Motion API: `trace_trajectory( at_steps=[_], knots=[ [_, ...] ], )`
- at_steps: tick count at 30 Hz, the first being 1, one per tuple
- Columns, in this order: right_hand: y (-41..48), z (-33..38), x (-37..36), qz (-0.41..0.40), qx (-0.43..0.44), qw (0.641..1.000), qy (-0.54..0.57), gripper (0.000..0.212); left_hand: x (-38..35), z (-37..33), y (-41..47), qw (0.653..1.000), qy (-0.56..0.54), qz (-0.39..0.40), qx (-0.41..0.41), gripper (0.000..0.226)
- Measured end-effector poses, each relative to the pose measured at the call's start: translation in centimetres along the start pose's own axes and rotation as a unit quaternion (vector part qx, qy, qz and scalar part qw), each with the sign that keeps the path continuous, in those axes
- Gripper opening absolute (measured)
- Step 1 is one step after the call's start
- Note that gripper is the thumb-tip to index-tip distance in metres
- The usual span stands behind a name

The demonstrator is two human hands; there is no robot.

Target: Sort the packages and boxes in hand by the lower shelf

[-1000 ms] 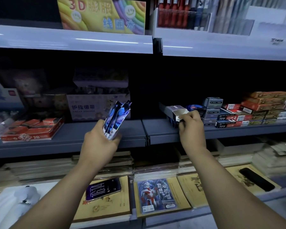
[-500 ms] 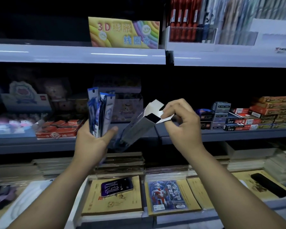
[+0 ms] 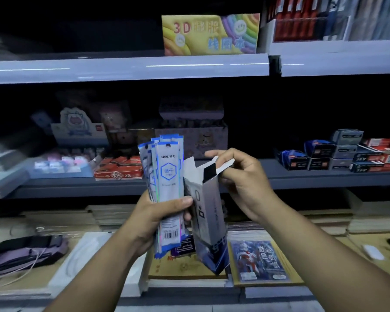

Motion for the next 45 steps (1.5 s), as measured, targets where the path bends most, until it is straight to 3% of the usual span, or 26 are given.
trace_trajectory(
  at_steps=[6,13,15,19,21,24,27,34,37,40,43,45],
  knots=[
    [-0.4,-3.2,-0.6,0.008,-0.101,0.994,0.043,0.032,1.7,1.1,0.0,1.0,0.013,-0.023,0.007,0.02],
    [-1.7,-7.6,-0.7,0.02,-0.205,0.975,0.089,0.04,1.9,2.9,0.0,0.997,0.001,0.04,0.064,0.038],
    [-1.4,-8.3,-1.0,0.027,-0.212,0.973,0.086,0.049,2.1,3.4,0.6,0.996,-0.027,0.024,0.08,0.034],
    [0.0,-9.8,-1.2,-0.028,-0.223,0.968,0.115,0.027,2.6,4.3,2.2,0.995,-0.057,-0.023,0.081,0.051],
    [0.5,-10.4,-1.0,-0.053,-0.225,0.968,0.099,0.029,2.9,4.4,3.0,0.996,-0.051,-0.058,0.054,0.05],
    [0.5,-10.4,-1.4,0.0,-0.208,0.978,0.019,0.047,3.7,4.7,3.5,0.994,-0.036,-0.101,0.034,0.044],
    [-0.1,-10.0,-1.6,0.059,-0.18,0.978,-0.082,0.028,4.0,4.4,3.3,0.994,-0.04,-0.105,0.009,0.045],
    [-0.8,-8.3,-1.4,0.067,-0.122,0.988,-0.073,0.051,4.6,4.2,2.3,0.995,0.061,-0.08,-0.009,0.056],
    [-1.2,-8.2,-1.3,0.064,-0.126,0.986,-0.085,0.052,4.9,4.3,2.0,0.994,0.077,-0.072,0.003,0.061],
    [-1.3,-8.0,-1.6,0.068,-0.12,0.982,-0.125,0.049,4.8,4.4,1.8,0.993,0.087,-0.076,0.004,0.051],
    [-1.1,-7.0,-1.1,0.005,-0.014,0.975,-0.223,0.061,4.8,4.7,1.9,0.988,0.119,-0.096,0.005,0.046],
    [-1.2,-5.6,-1.1,-0.02,0.115,0.94,-0.32,0.059,5.0,4.9,2.1,0.984,0.138,-0.109,0.009,0.044]
  ],
)
Point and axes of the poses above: each hand's wrist, its own y-axis towards the middle knuckle, its own x-axis out of the back of the hand, z = x × y, the point moved 6 cm from there along y, towards the middle knuckle, and after that the axes turned 7 degrees about -z, right-handed, at the moved point
